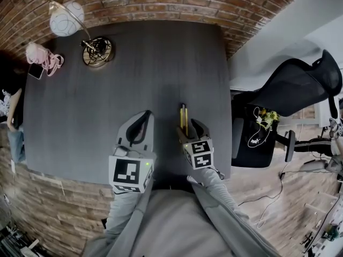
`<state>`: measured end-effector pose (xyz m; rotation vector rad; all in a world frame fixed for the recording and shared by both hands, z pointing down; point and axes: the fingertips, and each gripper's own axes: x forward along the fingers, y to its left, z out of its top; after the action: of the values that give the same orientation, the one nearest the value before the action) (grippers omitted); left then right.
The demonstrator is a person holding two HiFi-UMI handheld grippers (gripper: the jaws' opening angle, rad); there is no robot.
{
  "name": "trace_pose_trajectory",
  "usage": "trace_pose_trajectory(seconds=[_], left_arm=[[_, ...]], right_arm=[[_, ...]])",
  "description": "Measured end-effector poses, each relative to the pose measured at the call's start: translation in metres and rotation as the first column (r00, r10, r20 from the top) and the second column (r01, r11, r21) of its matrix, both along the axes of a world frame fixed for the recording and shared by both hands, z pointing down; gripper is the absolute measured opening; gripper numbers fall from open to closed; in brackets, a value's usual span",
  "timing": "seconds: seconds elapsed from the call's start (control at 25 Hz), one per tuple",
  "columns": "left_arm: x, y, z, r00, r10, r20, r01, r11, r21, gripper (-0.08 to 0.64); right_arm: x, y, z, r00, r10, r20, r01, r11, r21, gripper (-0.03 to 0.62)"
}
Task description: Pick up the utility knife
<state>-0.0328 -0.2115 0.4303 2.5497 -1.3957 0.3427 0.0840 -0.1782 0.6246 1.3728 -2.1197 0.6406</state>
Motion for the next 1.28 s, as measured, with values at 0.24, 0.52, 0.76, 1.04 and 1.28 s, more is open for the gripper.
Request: trace_pose_trajectory(seconds=[0.24,0.52,0.76,1.04,1.28], left_arm=[[-0.003,-0.001,0.007,1.0,0.001,0.0,-0.001,1.0,-0.013,0.018],[-0.004,-0.002,0.01,1.0,-0.006,-0.003,0.006,1.0,-0.021,0.018],[-0.007,-0.002,0.008,1.0,-0.017,-0.006,0.017,1.0,-0.017,0.018],[-0.009,-0.002,0.006,1.0,-0.025,-0.007,0.024,1.0,-0.013,0.018],[-0.012,-0.001,0.005,0.999,-0.033,-0.007,0.033,0.999,-0.01,0.018]], right_arm=[[-0.001,0.001,0.023,0.999,0.011,-0.053,-0.014,0.998,-0.054,0.236],[0.0,-0.001,0.028,0.996,0.01,-0.092,-0.018,0.997,-0.077,0.235],[0.001,-0.001,0.028,0.995,0.007,-0.103,-0.014,0.997,-0.072,0.23],[0.0,-0.001,0.028,0.996,0.012,-0.092,-0.02,0.996,-0.085,0.165],[0.007,-0.002,0.028,0.997,0.021,-0.078,-0.029,0.994,-0.105,0.14]])
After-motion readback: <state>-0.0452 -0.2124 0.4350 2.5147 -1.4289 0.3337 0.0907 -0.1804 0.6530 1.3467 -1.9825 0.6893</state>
